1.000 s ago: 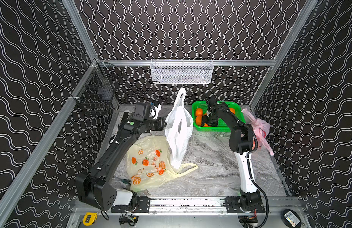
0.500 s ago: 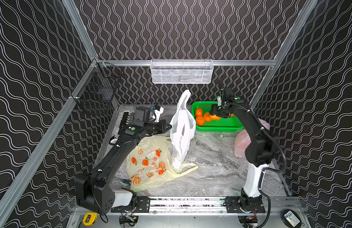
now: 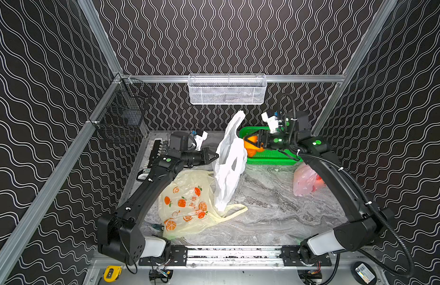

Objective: Place the oranges into plastic bags & tie knots
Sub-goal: Place the orange in the plastic bag.

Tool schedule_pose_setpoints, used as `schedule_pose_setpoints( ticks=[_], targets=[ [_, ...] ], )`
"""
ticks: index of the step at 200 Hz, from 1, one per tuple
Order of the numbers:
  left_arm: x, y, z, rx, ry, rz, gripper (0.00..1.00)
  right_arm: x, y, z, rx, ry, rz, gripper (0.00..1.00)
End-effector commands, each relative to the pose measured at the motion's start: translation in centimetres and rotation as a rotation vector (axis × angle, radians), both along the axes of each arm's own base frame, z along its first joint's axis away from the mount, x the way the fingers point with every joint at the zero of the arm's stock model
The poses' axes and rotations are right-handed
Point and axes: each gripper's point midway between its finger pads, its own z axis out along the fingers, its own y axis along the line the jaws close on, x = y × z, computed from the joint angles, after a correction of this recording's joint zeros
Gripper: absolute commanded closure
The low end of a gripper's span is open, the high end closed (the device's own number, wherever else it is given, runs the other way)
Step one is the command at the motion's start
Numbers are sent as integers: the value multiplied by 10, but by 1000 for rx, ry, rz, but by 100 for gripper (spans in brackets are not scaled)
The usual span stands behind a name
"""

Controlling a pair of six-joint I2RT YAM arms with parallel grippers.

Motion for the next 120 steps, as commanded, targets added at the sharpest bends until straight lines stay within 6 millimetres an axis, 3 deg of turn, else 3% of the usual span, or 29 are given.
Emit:
schedule_pose_setpoints(
  ticks=[1,30,55,71,94,120],
  targets=[
    [-1,-1,3,-1,-27,-27,100,-2,29,8,62,-10,76,51],
    [0,3,-2,28,-27,-10,100,13,53,-25,-14,45,79,50],
    [2,10,-2,60,-38,32,100,24,52,-70,-169,91,11,44],
    [3,14,-5,89,-36,48,100,27,49,-88,-210,115,-12,29],
    [4,18,-9,125,-34,59,100,24,51,-83,-185,100,-3,0],
    [6,27,-19,201,-25,87,100,22,46,-59,-169,30,-29,0]
  ],
)
